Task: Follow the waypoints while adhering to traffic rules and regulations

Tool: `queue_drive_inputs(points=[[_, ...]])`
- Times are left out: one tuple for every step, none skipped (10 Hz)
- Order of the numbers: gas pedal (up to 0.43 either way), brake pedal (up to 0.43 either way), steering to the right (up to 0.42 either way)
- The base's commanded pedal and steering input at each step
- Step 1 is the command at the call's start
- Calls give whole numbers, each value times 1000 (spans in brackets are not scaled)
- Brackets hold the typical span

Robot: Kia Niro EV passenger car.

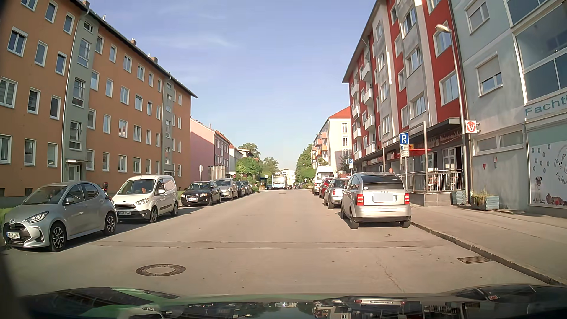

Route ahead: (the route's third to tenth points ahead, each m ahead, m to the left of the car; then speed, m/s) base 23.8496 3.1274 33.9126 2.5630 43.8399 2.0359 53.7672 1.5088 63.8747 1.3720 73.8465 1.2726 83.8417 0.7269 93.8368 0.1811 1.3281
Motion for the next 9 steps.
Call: queue_drive_inputs(points=[[138,0,-16],[138,0,-15],[150,0,-16],[150,0,-16],[150,0,-17],[150,0,-19],[150,0,-19],[150,0,-19],[150,0,-21]])
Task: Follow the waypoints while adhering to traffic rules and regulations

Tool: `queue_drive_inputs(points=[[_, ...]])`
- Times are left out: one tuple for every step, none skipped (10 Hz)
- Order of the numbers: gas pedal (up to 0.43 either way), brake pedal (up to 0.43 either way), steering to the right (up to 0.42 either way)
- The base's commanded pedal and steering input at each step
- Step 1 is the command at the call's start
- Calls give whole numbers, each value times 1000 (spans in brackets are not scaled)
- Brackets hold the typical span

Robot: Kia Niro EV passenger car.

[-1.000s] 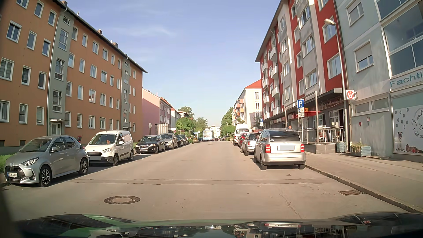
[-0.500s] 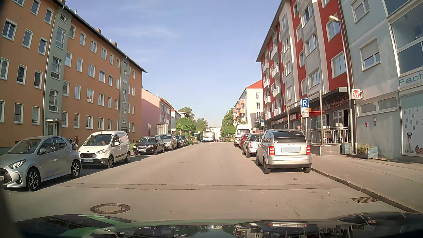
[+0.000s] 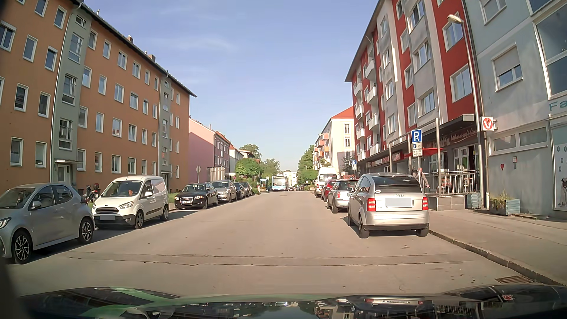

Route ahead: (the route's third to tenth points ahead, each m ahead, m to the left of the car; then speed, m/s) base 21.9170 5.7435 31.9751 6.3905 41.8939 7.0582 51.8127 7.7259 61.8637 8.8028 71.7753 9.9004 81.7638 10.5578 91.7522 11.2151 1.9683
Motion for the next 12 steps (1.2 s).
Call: queue_drive_inputs(points=[[150,0,-24],[150,0,-28],[150,0,-31],[169,0,-33],[220,0,-33],[268,0,-33],[268,0,-34],[268,0,-37],[260,0,-36],[248,0,-33],[248,0,-31],[240,0,-30]])
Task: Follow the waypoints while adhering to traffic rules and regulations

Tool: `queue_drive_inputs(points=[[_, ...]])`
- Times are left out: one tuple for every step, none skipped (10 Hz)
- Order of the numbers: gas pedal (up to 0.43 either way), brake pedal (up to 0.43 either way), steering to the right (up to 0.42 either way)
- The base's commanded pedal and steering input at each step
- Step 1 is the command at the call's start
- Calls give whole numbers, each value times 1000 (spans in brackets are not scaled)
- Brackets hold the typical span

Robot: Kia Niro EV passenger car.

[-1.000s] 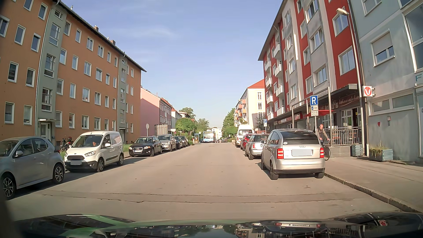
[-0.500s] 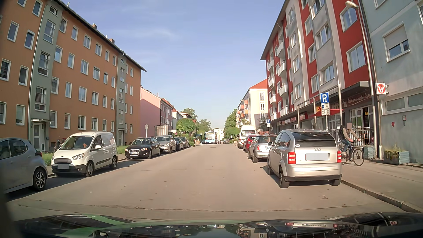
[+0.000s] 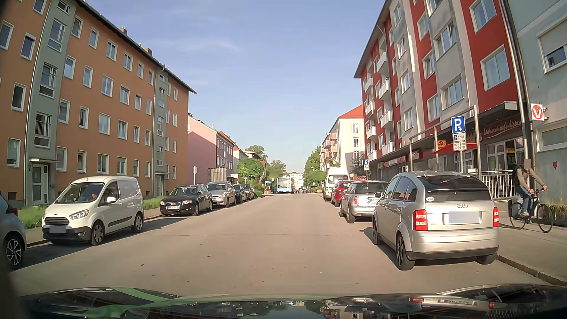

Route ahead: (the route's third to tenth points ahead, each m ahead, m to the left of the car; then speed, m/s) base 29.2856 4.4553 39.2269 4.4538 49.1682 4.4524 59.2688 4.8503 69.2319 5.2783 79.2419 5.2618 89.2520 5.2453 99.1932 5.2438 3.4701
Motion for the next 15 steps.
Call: queue_drive_inputs(points=[[228,0,-29],[228,0,-28],[228,0,-26],[228,0,-22],[228,0,-18],[228,0,-15],[220,0,-13],[197,0,-9],[189,0,-4],[138,0,-4],[118,0,-5],[110,0,-5],[110,0,-5],[110,0,-6],[110,0,-7]])
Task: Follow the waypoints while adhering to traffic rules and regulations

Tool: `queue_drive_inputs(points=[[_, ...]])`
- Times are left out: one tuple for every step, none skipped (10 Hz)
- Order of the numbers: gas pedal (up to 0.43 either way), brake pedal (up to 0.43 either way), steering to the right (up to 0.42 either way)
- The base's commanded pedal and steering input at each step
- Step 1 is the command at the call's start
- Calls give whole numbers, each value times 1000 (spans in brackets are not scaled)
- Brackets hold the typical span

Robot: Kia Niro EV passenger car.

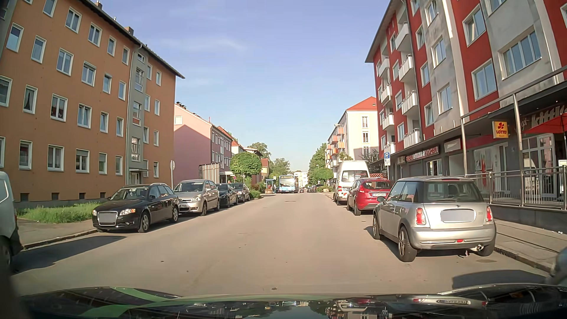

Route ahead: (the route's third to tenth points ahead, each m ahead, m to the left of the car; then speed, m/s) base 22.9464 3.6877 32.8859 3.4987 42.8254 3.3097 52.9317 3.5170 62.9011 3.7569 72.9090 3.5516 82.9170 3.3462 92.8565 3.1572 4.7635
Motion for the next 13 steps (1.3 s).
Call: queue_drive_inputs(points=[[110,0,-7],[110,0,-7],[98,0,-7],[79,0,-6],[59,0,-5],[59,0,-4],[59,0,-4],[59,0,-3],[67,0,-3],[67,0,-2],[67,0,-1],[67,0,1],[79,0,3]])
